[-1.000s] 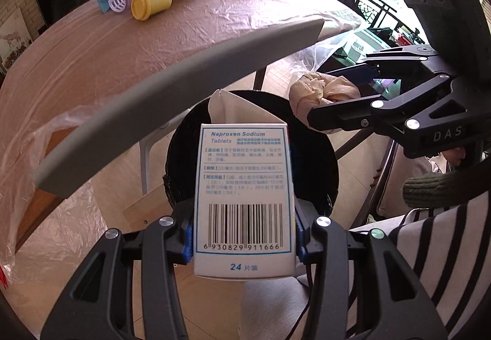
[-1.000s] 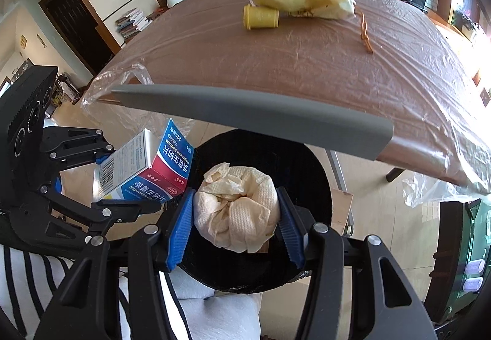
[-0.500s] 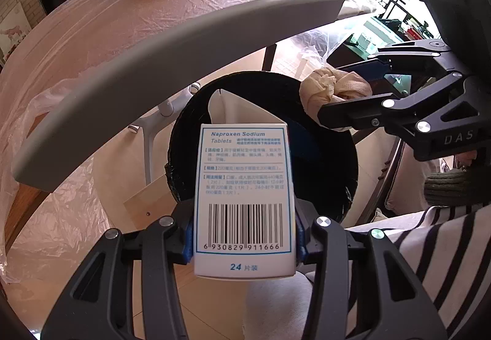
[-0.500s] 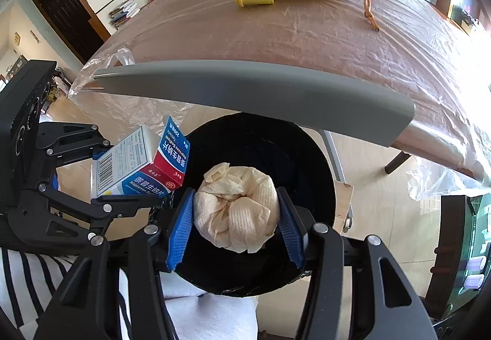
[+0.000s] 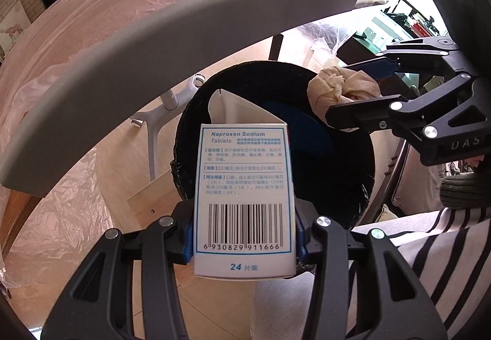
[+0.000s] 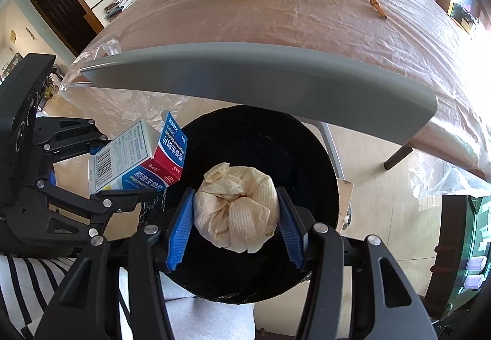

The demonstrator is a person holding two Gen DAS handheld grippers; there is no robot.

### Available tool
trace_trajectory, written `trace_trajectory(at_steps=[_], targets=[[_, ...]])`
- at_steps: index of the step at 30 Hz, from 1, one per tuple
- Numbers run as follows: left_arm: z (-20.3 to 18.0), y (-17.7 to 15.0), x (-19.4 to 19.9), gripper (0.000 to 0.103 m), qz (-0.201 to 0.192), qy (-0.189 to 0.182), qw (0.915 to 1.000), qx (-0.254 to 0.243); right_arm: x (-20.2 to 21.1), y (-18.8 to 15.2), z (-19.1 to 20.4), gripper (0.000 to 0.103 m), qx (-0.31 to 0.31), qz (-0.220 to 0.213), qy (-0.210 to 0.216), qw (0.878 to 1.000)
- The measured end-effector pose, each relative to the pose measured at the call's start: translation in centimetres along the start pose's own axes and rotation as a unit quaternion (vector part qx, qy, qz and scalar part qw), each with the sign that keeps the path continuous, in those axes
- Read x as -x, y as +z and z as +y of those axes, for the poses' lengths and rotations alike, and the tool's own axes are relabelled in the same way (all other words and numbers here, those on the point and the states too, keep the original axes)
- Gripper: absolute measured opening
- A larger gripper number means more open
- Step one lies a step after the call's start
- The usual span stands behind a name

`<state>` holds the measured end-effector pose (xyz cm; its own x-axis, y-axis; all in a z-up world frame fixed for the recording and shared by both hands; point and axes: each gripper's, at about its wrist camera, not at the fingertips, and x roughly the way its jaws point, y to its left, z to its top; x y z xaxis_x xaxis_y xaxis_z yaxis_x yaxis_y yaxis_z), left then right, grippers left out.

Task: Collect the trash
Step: 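Open the left tool over the bin while the right tool releases the tissue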

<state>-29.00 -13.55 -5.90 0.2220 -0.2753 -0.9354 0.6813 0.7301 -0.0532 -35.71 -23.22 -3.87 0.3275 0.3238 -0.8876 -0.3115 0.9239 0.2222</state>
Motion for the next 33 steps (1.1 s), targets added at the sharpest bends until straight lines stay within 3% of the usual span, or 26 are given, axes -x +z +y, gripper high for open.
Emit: trace_trajectory(at_steps=[33], targets=[[1.1,0.6,-2.6,0.047,0.021,0.036,0.9991,-0.009,-2.5,0.4,-0.5,0.051,-0.02,0.013,-0.023,0.999]])
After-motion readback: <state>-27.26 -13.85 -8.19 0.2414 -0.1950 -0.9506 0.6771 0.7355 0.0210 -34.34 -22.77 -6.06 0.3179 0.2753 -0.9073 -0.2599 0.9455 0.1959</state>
